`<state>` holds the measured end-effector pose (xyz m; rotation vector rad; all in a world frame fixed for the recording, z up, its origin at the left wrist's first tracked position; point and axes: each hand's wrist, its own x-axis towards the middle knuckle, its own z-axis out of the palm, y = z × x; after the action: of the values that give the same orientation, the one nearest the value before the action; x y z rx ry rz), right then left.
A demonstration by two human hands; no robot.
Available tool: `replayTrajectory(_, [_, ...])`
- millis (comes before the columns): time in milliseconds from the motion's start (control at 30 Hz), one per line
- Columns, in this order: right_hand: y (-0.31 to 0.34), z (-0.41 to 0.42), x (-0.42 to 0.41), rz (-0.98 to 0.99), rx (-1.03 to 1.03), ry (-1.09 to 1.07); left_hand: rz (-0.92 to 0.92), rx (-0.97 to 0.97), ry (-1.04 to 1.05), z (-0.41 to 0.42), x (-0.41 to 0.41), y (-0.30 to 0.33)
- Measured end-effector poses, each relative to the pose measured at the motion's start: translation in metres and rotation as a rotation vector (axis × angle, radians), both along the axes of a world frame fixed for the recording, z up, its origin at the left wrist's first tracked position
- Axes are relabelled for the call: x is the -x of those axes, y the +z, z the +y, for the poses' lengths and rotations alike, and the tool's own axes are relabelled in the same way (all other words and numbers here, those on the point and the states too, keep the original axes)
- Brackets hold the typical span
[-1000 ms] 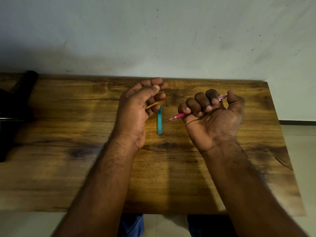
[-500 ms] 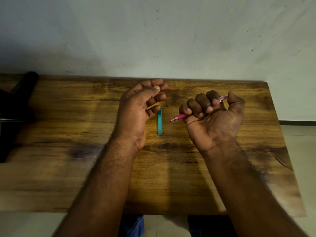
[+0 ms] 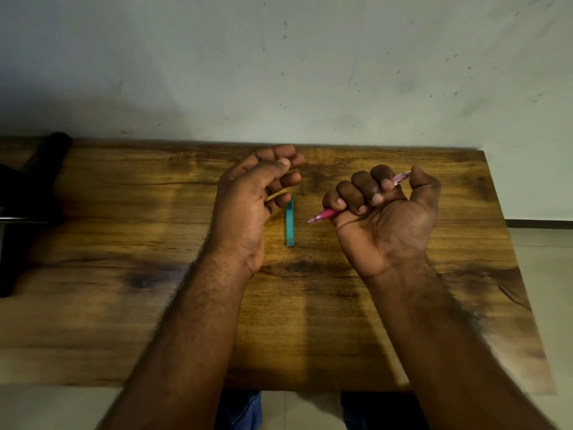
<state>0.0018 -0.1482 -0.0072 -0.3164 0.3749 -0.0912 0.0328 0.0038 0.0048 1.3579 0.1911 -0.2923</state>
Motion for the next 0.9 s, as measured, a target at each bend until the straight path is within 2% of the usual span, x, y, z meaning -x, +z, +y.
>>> replayTrajectory(433, [0.0,-0.0003,0.0001,-0.037,-0.05,0.002,0.006,0.012,0.004,-0.0004,-0.0004,0.0013])
replayTrajectory(900, [0.001,0.0009,0.0009,-0.043,-0.006,0.012,0.002,0.008,0.001,-0.0001,-0.0009,0.0008])
